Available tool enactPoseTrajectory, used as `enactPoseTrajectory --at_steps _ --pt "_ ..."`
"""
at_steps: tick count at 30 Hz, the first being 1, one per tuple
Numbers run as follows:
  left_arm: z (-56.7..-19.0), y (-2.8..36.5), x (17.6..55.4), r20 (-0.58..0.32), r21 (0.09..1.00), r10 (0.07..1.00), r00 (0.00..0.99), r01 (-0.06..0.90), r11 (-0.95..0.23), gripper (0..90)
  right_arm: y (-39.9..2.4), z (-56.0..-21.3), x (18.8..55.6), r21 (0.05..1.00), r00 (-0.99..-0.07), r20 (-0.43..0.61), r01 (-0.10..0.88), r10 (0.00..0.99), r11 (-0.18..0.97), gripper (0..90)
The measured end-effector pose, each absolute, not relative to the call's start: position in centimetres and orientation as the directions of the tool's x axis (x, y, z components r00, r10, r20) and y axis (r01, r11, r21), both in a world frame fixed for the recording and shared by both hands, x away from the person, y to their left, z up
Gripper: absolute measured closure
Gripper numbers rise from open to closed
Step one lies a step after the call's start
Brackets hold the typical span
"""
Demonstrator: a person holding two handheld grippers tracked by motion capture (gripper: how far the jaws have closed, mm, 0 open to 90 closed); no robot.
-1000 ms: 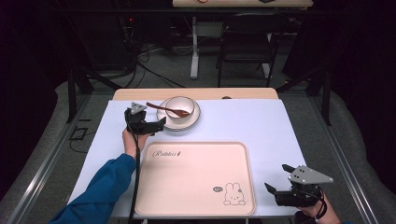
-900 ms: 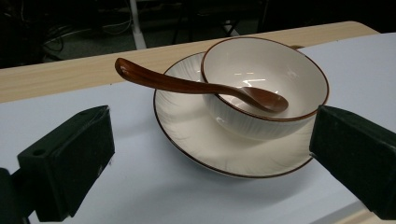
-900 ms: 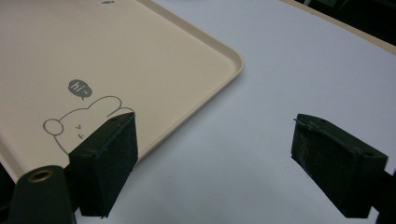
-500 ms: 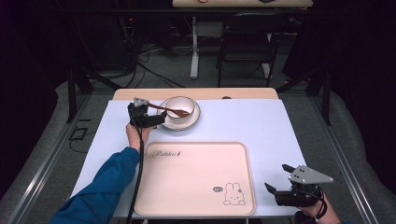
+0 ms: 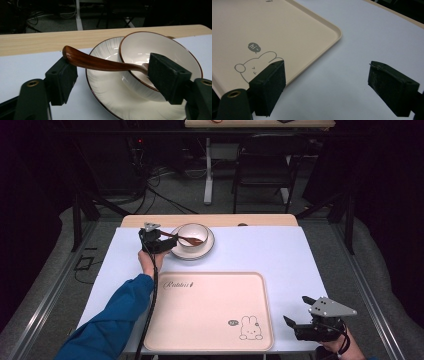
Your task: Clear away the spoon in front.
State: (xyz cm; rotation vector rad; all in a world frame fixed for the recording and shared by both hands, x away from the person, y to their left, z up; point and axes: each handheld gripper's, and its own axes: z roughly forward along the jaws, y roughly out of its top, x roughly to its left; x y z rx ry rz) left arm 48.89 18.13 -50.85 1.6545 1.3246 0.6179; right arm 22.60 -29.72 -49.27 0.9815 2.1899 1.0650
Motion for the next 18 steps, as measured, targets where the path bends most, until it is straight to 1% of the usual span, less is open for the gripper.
enactPoseTrajectory --at_steps 6,13,15,17,18 --pt "-51.0 18.4 49.2 -0.157 0.871 0.944 0.289 0.491 -0.005 32.6 -29.7 -49.3 22.6 0.817 -0.608 -0.129 0.383 0.783 0.432 14.0" --pt "-51.1 18.6 49.8 -0.172 0.879 0.948 0.266 0.477 0.026 34.0 -29.7 -49.3 22.6 0.816 -0.608 -0.129 0.384 0.784 0.432 14.0" --pt "-51.1 18.7 49.8 -0.177 0.879 0.947 0.269 0.476 0.028 38.4 -29.7 -49.3 22.6 0.816 -0.608 -0.129 0.383 0.783 0.432 14.0" --pt "-51.3 18.7 49.9 -0.178 0.879 0.947 0.267 0.475 0.031 39.8 -29.7 -49.3 22.6 0.817 -0.608 -0.129 0.383 0.783 0.432 14.0" --pt "-51.4 18.7 50.0 -0.186 0.88 0.946 0.266 0.473 0.04 42.9 -29.7 -49.3 22.6 0.817 -0.607 -0.13 0.383 0.784 0.432 14.0"
